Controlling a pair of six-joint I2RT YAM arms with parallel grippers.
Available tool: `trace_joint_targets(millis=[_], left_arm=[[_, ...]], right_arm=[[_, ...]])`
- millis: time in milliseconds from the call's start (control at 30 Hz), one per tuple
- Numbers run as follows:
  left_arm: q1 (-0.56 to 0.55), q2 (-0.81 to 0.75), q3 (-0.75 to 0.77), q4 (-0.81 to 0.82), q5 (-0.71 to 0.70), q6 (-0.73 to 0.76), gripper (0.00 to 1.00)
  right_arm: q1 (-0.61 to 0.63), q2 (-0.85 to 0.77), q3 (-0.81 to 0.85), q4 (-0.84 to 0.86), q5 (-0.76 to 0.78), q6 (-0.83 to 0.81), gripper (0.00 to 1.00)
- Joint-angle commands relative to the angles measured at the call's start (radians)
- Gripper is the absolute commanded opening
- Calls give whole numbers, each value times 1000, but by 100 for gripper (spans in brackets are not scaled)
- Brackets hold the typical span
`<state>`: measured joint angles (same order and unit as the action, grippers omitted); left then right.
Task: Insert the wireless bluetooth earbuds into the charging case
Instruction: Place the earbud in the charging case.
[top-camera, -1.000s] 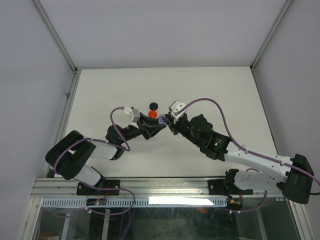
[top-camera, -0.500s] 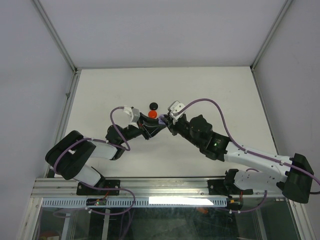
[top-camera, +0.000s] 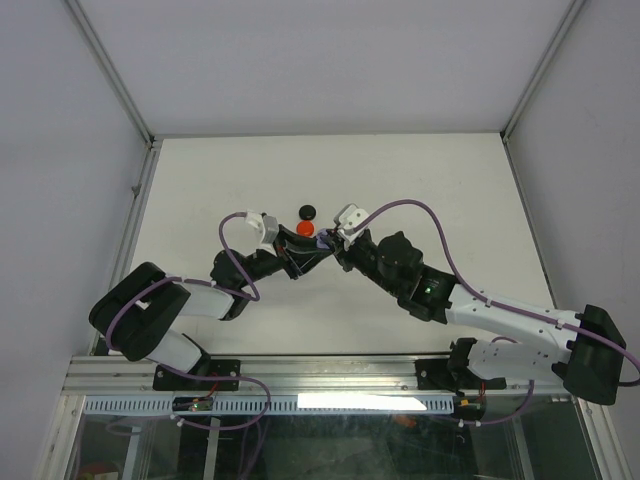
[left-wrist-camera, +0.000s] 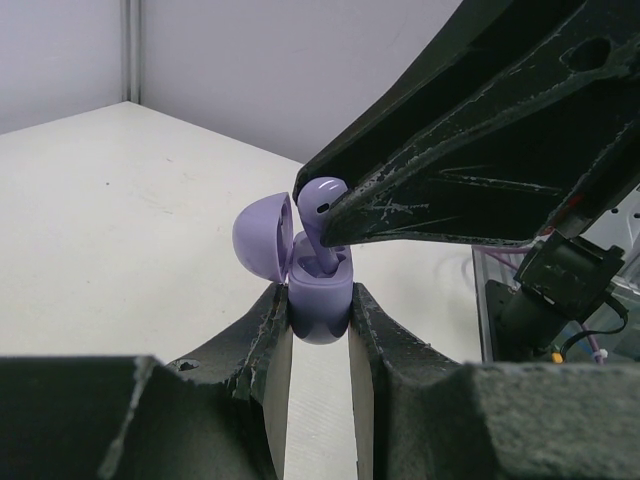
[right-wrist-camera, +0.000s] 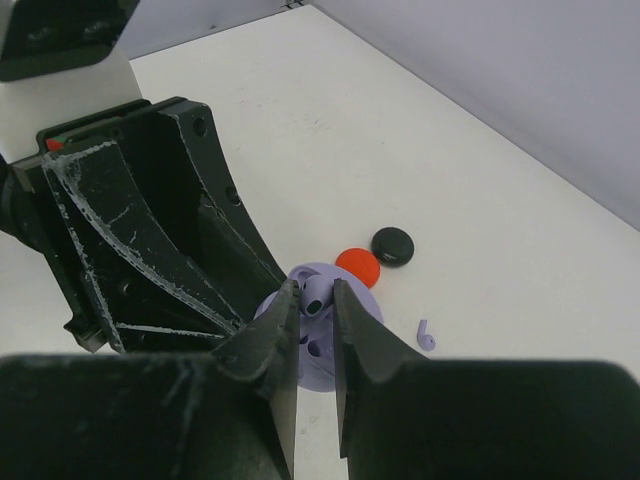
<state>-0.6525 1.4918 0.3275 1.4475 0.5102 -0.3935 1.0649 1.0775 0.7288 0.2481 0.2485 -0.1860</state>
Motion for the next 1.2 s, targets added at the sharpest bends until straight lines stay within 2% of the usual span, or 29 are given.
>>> trace_joint_targets(millis=[0,333,667,933,1167], left_arm=[[5,-39,4,185,-8,-30,0],[5,-97,7,67,-94,-38,0],[4,-120,0,43,-130,-35,0],[-3,-127,-8,56,-170,-8,0],[-49,-111,-1,77,-233,99,0]], right_arm=[[8,-2,3,46,9,-13,8],[12,-28,-6,21,-52,-20,9],[21,-10,19,-12,-82,18,11],[33,18,32,-17,19,66,12],[41,32,46,-26,74,127,14]])
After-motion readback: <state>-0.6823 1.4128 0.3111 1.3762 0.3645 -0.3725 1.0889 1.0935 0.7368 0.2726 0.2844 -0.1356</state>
